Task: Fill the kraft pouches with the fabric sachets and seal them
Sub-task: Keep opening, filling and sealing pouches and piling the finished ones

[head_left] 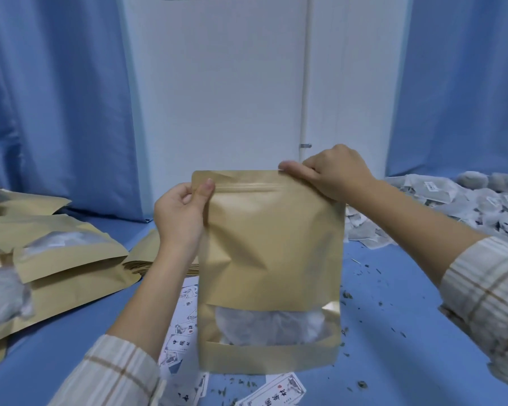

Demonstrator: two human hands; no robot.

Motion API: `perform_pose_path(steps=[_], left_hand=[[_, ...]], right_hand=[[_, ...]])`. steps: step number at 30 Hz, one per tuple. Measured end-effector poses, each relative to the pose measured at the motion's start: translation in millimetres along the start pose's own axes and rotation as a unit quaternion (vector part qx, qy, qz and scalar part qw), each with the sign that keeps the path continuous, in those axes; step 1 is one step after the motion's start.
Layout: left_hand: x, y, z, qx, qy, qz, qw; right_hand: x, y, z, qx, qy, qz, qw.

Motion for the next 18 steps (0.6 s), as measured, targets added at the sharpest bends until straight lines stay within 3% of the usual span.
perform_pose_path(steps=[4, 7, 10, 14, 18], left_hand=[[-3, -2, -2, 0.025, 0.003, -0.01, 1.0], [-8, -7, -3, 0.027, 0.004, -0.018, 0.999], [-15, -18, 0, 0.018, 0.006, -0.026, 0.999], [-20, -25, 4, -0.015, 0.01, -0.027, 0.999], [-14, -11, 4, -0.009, 0.007, -0.008, 1.0]], right_hand=[[-9, -9, 11, -0.04, -0.032, -0.015, 0.999], [-6, -7, 2, -0.04, 0.012, -0.045, 0.998], [-5, -1, -35, 0.034, 0.027, 0.0, 0.999], [-2, -2, -63, -0.031, 0.008, 0.081, 0.996], [3, 1, -59, -0.001, 0.015, 0.065, 0.998]])
Point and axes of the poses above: each hand's wrist, its own x-axis towards the middle knuckle, its own y-axis out of the back of the hand, z = x × y, the point moved 3 cm from there along x, towards the middle knuckle, and after that the axes turned 14 degrees about -x, right-handed, at the moved point
